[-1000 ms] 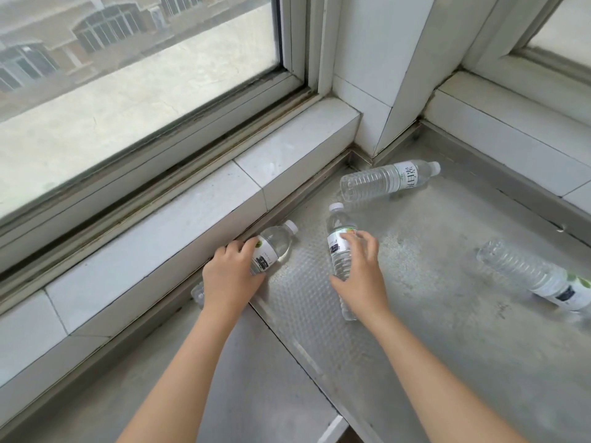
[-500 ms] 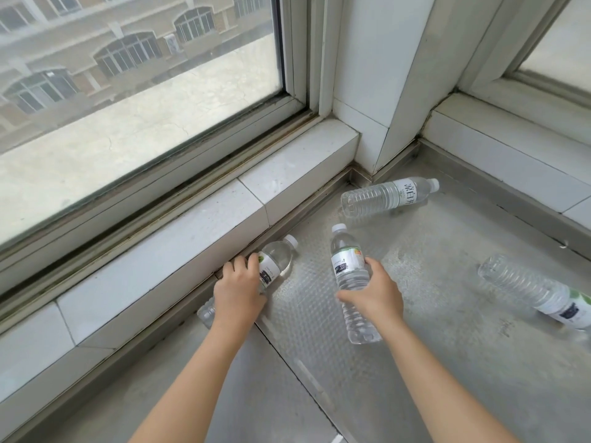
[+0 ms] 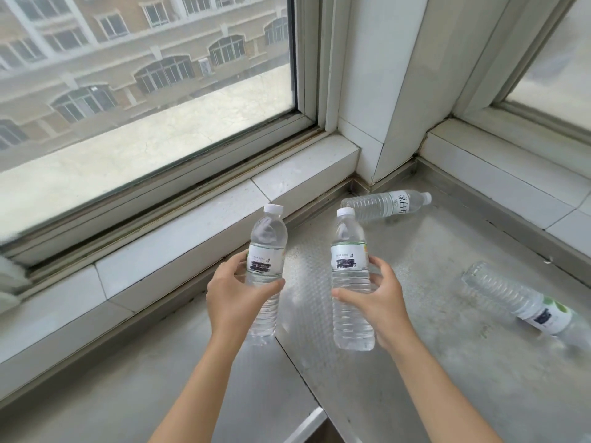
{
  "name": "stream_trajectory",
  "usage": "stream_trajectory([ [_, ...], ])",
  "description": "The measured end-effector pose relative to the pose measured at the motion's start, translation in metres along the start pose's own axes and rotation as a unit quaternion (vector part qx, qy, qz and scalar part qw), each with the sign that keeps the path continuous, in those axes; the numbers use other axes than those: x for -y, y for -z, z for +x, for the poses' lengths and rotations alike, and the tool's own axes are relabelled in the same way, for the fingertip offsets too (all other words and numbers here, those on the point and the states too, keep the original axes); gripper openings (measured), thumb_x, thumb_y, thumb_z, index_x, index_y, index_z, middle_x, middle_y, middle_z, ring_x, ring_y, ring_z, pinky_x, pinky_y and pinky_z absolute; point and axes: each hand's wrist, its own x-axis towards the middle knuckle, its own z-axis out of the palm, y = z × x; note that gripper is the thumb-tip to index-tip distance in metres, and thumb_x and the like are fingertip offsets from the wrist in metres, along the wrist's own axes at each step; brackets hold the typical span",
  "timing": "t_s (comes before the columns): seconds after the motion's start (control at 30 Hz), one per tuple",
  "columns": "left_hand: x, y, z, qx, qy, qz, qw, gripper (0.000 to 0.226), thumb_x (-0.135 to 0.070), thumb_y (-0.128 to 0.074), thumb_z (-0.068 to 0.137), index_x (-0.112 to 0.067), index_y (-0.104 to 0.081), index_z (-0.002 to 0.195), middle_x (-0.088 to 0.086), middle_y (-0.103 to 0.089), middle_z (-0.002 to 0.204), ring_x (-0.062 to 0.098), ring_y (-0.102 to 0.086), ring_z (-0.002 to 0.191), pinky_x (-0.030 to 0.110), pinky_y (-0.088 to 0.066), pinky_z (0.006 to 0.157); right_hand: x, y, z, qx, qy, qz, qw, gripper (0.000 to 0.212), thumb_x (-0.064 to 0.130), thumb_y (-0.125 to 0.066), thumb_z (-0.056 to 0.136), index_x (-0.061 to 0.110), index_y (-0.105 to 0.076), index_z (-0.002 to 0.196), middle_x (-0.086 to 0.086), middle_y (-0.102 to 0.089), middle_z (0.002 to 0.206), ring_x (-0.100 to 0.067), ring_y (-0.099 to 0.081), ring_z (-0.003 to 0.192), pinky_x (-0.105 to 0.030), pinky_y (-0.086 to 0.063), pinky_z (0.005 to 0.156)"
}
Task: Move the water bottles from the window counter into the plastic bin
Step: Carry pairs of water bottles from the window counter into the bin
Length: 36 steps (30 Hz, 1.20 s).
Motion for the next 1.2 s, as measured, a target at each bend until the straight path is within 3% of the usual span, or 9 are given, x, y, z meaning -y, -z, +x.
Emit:
stream_trajectory([
  [0.1,-0.011,0.013,-0.023,-0.012,0.013,-0.09,0.996,0.058,-0.025,-0.097,0.048,-0.041,-0.069,0.097,-0.022,-0.073,0.088,-0.015,-0.06,0.083,0.004,-0.044,0.065,0.013,0.01,-0.022,0.016,0.03,0.02,0.999,0.088,0.005,-0.089,0.055,0.03,-0.044,0.127,-0.002,-0.068,0.105,-0.015,-0.072,0.084,-0.04,-0.059,0.079],
  [0.23,-0.028,0.037,-0.059,-0.02,0.009,-0.145,0.989,0.057,-0.025,-0.098,0.047,-0.04,-0.07,0.094,-0.032,-0.071,0.09,-0.01,-0.064,0.081,0.003,-0.047,0.062,0.028,0.02,-0.054,0.049,0.066,0.038,0.996,0.091,0.005,-0.09,0.055,0.028,-0.045,0.13,0.0,-0.07,0.104,-0.013,-0.072,0.083,-0.033,-0.058,0.073],
  [0.43,-0.047,0.086,-0.122,-0.067,0.03,-0.229,0.971,0.074,-0.039,-0.095,0.037,-0.034,-0.072,0.107,-0.011,-0.076,0.099,0.018,-0.068,0.096,0.036,-0.056,0.08,0.047,0.022,-0.106,0.125,0.113,0.041,0.985,0.09,0.011,-0.091,0.052,0.037,-0.047,0.126,0.004,-0.071,0.102,-0.01,-0.073,0.082,-0.028,-0.058,0.068],
  [0.53,-0.051,0.112,-0.153,-0.103,0.036,-0.252,0.962,0.085,-0.044,-0.094,0.034,-0.032,-0.07,0.114,-0.006,-0.076,0.103,0.025,-0.069,0.099,0.044,-0.057,0.086,0.057,0.015,-0.13,0.173,0.128,0.039,0.976,0.09,0.016,-0.092,0.05,0.043,-0.047,0.123,0.008,-0.071,0.1,-0.007,-0.072,0.081,-0.02,-0.056,0.059],
  [0.7,-0.041,0.158,-0.198,-0.169,0.041,-0.259,0.95,0.081,-0.039,-0.094,0.036,-0.033,-0.069,0.113,-0.007,-0.075,0.101,0.024,-0.068,0.098,0.041,-0.057,0.083,0.062,-0.011,-0.171,0.246,0.145,0.034,0.958,0.083,0.014,-0.093,0.048,0.053,-0.051,0.108,0.013,-0.073,0.097,-0.011,-0.073,0.082,-0.031,-0.056,0.068],
  [0.8,-0.029,0.187,-0.225,-0.217,0.043,-0.266,0.938,0.078,-0.033,-0.095,0.038,-0.035,-0.068,0.111,-0.01,-0.075,0.099,0.023,-0.067,0.098,0.039,-0.056,0.08,0.061,-0.033,-0.199,0.287,0.14,0.035,0.947,0.088,0.02,-0.093,0.04,0.052,-0.051,0.11,0.009,-0.073,0.099,-0.011,-0.073,0.083,-0.037,-0.057,0.074],
  [0.9,-0.014,0.219,-0.255,-0.269,0.036,-0.256,0.928,0.076,-0.041,-0.093,0.038,-0.036,-0.068,0.11,-0.016,-0.075,0.098,0.015,-0.069,0.094,0.03,-0.055,0.074,0.06,-0.06,-0.23,0.34,0.146,0.029,0.929,0.091,0.022,-0.094,0.039,0.051,-0.051,0.113,0.006,-0.073,0.103,-0.014,-0.073,0.085,-0.041,-0.057,0.078],
  [1.07,0.02,0.284,-0.312,-0.344,0.052,-0.25,0.904,0.078,-0.049,-0.089,0.031,-0.042,-0.066,0.106,-0.021,-0.075,0.096,0.005,-0.07,0.091,0.022,-0.051,0.071,0.052,-0.115,-0.293,0.432,0.159,0.012,0.888,0.086,0.003,-0.093,0.05,0.048,-0.053,0.111,0.01,-0.074,0.099,-0.014,-0.073,0.083,-0.028,-0.057,0.065],
  [1.2,0.057,0.344,-0.366,-0.4,0.062,-0.233,0.884,0.084,-0.047,-0.091,0.029,-0.044,-0.062,0.107,-0.028,-0.072,0.097,-0.004,-0.067,0.085,0.024,-0.051,0.071,0.044,-0.164,-0.366,0.507,0.164,0.005,0.846,0.09,0.01,-0.091,0.043,0.041,-0.053,0.118,0.009,-0.075,0.096,-0.015,-0.073,0.082,-0.028,-0.055,0.066],
])
